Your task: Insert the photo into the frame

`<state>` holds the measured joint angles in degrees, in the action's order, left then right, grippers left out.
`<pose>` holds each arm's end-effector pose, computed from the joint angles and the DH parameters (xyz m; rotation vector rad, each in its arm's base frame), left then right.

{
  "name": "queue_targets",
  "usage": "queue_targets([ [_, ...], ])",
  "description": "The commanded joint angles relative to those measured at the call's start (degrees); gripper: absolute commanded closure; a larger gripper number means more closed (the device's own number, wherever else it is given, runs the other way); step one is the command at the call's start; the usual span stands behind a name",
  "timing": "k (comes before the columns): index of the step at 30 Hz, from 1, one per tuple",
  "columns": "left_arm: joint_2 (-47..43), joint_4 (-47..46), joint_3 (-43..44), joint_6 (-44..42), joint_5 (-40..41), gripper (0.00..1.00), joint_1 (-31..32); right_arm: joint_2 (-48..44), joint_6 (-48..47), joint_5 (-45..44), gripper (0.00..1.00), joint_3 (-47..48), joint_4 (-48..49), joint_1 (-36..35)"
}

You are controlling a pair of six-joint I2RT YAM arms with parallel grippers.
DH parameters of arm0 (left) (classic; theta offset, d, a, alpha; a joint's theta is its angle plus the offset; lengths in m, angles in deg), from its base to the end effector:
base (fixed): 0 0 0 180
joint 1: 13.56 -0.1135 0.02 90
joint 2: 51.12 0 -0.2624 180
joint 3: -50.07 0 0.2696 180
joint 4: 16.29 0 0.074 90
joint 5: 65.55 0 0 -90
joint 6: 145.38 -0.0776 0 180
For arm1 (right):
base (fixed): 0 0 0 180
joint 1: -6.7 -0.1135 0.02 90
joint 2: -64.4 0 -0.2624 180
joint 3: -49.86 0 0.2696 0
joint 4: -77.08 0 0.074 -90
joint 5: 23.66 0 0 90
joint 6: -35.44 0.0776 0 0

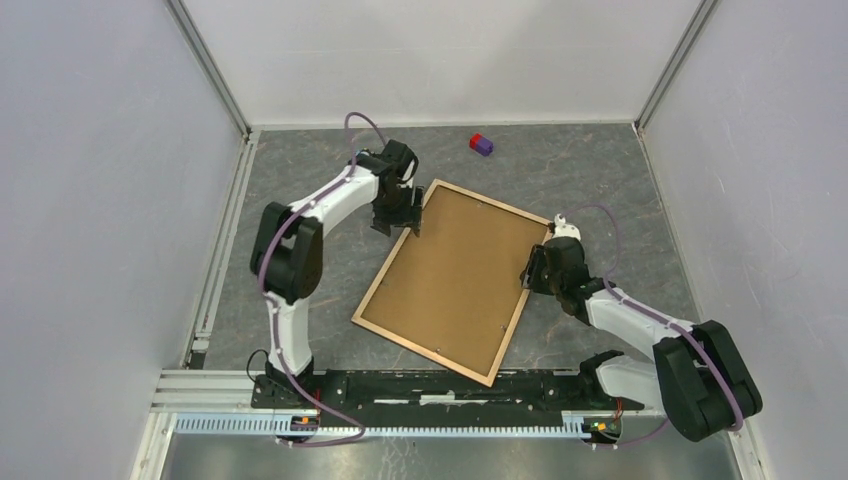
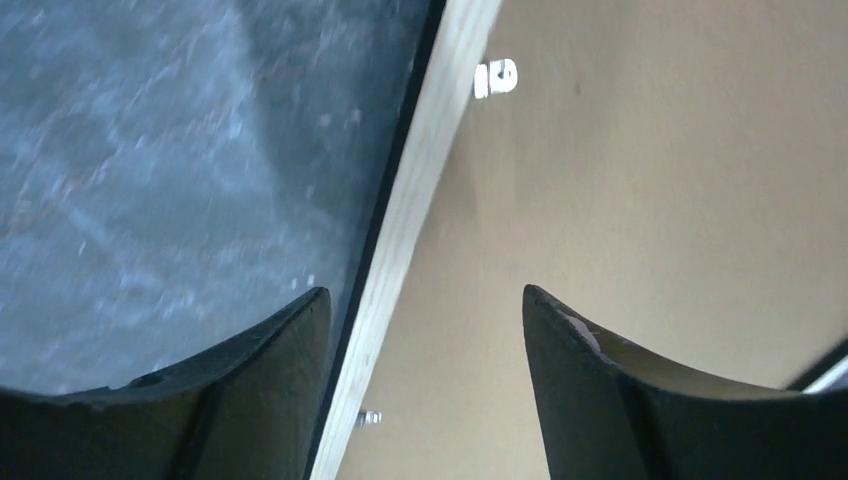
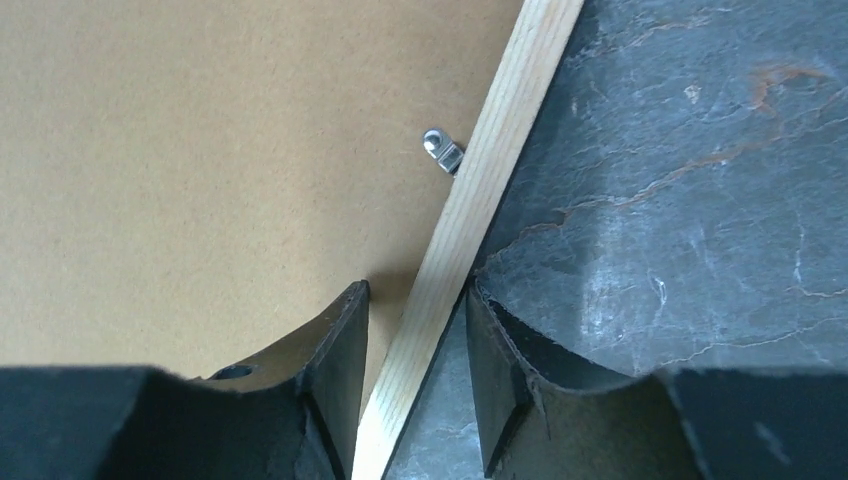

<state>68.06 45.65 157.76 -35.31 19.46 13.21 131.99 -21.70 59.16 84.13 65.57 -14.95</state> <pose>0.4034 -0.2111 0.1439 0.1877 2.8912 -0.2835 0.2381 0.0841 0.1015 0.2927 2.3500 0.3189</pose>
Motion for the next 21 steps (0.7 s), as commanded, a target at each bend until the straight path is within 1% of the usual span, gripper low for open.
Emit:
queue_targets([
  [1,-14.22,-1.91,-6.42,-2.94,1.31,0.22,0.58,0.31,-3.64,6.03,0.55,0.33,-9.77,-0.71],
  [3,-18.23,-1.88,-8.91,-2.81,1.05,0.21,1.87,0.67,-2.67,6.45,0.58,1.19,-10.83,-0.72],
  [5,-22.27,-2.42,-11.71,-2.22,1.82,0.20,4.34,1.38,-0.67,5.88,0.64,2.03,-12.34,-0.70],
  [7,-25.76,-4.80,-14.93,-1.03,2.69,0.20,8.33,2.45,1.59,5.12,0.68,3.05,-14.34,-0.73],
  [10,-29.40,-9.10,-19.39,1.00,4.79,0.21,16.20,4.56,5.32,5.48,0.75,4.40,-17.04,-0.75],
  [11,-30.11,-10.53,-20.72,2.07,7.88,0.21,18.52,5.41,6.39,5.64,0.78,5.05,-18.08,-0.75],
  [14,-32.39,-18.95,-26.43,3.81,8.90,0.21,25.49,6.54,8.80,5.97,0.89,6.59,-20.45,-0.70],
  [17,-33.28,-25.67,-31.30,6.27,8.98,0.21,30.66,5.94,10.72,6.77,0.98,7.61,-21.31,-0.75],
  [18,-33.34,-27.33,-32.38,6.61,9.05,0.21,32.34,5.59,11.39,7.00,1.00,8.00,-21.62,-0.75],
  [21,-33.20,-31.41,-34.50,6.73,9.77,0.20,36.59,4.72,13.75,7.08,1.00,10.42,-23.09,-0.70],
])
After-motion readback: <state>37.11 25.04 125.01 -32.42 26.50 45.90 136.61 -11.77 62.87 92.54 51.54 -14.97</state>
